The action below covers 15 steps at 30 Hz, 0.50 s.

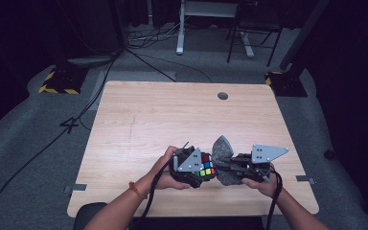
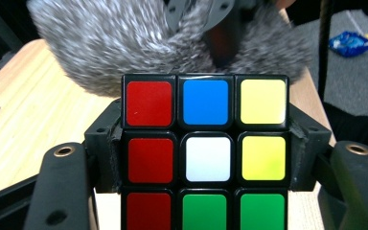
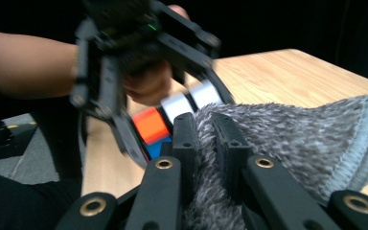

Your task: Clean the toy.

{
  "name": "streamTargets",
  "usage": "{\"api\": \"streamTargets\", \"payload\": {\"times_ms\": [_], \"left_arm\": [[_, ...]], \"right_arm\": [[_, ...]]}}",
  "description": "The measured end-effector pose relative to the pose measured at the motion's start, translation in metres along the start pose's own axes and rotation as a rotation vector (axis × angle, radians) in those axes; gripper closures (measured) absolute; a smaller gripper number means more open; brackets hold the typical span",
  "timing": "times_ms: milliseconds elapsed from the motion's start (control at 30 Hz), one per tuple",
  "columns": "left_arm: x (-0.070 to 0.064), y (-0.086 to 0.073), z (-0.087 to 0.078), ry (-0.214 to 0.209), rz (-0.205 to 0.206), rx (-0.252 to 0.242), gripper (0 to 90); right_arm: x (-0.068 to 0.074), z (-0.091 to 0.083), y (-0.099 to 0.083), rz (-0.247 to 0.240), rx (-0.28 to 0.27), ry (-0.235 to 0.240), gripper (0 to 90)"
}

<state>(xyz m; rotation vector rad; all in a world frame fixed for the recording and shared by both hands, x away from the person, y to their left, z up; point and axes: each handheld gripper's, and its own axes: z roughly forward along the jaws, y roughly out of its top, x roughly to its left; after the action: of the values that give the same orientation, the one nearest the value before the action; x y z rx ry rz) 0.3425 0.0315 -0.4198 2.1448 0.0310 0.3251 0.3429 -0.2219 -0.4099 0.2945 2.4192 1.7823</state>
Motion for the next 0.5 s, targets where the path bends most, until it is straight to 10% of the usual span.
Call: {"api": "streamTargets", "payload": {"times_ms": [300,500], "left_arm": [[-0.006,0.0,0.017,-0.03,0.016,0.053,33.0],[0.002,-0.002,0.003,0.012,0.012,0.026,33.3]], "right_arm": [[0.009,0.005,0.005,-0.013,-0.028,0.038,81.4],[-0.001,-0.01,0.003,-0.021,-0.003,-0.072,81.4]]}}
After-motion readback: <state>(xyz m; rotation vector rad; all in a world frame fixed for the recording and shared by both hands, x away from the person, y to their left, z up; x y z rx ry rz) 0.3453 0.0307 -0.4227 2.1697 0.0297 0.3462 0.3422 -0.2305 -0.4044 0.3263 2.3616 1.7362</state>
